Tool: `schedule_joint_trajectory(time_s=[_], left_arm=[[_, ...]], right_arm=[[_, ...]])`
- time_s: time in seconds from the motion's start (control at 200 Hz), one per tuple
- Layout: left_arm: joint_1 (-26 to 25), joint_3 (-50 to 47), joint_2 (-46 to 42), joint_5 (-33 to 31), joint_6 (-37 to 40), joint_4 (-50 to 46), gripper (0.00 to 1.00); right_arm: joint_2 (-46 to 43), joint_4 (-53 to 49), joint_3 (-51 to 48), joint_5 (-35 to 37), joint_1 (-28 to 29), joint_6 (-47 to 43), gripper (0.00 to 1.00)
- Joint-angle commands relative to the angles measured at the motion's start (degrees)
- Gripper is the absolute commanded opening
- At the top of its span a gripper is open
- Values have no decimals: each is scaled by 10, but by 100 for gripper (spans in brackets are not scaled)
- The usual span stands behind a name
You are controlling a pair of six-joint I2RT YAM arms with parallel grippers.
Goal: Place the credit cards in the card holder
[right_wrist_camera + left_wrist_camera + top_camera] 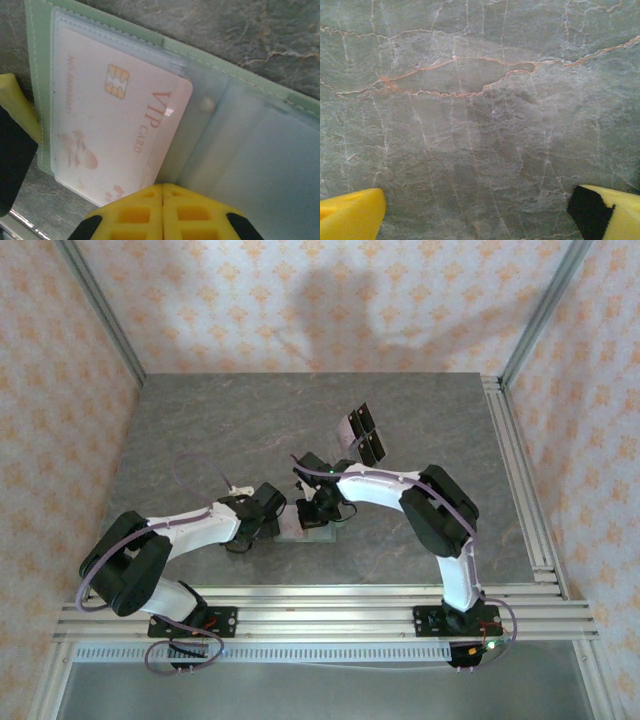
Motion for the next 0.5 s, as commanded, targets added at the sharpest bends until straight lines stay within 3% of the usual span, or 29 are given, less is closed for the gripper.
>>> schedule_joint_trajectory(time_s=[0.0, 0.22, 0.39, 0.495], left_arm=[[-6, -17, 26, 3, -6, 14, 100], [-8, -21, 22, 4, -8, 14, 100], [-7, -18, 5, -6, -11, -2, 100], [-7, -12, -14, -19, -12, -21, 100]], right_arm=[[15, -8, 17, -23, 6, -8, 7], [16, 24, 22, -58, 5, 8, 7], [-23, 10, 15, -30, -2, 8, 9], [-68, -2, -1, 7, -13, 15, 17]])
